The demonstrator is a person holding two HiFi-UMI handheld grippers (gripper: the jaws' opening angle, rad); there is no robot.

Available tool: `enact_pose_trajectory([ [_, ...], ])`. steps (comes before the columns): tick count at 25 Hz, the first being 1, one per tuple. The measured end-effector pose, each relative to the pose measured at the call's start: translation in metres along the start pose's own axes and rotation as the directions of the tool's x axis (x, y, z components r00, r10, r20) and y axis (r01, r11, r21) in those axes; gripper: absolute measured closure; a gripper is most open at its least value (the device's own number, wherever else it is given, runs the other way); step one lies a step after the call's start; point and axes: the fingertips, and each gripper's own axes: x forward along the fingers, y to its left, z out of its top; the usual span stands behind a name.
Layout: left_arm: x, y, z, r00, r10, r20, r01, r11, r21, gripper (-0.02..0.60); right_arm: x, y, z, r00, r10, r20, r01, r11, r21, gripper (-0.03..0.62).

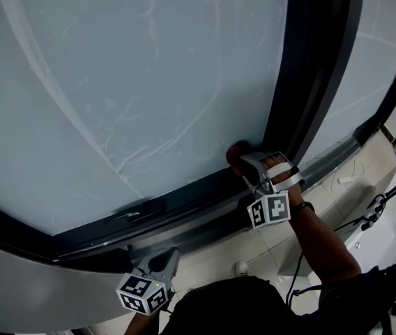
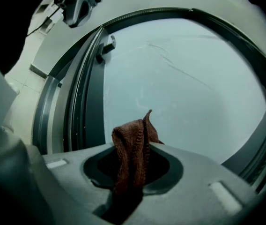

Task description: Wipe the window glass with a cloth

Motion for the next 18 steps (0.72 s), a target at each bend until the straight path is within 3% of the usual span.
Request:
enact_pose_trajectory([
  [4,0.0,0.0,-0.002,1.0,0.0,0.0,0.0,1.0,-0.004,0.565,-0.023,-0.063,0.037,0.989,-0.112,0.098,0.114,0.993,-0.008,0.516],
  [10,0.0,0.001,0.0,1.0,0.002,0.011,-0.002,1.0,-0.003,0.565,-0.048,-0.172,0.081,0.932,-0.301,0.203,0.312,0.95,-0.023,0.516],
  [18,-0.006,0.005,0.002,0.999,0.023,0.033,-0.023,1.0,-0.012,0.565,-0.063,-0.251,0.102,0.875,-0.422,0.239,0.443,0.895,-0.043,0.516],
])
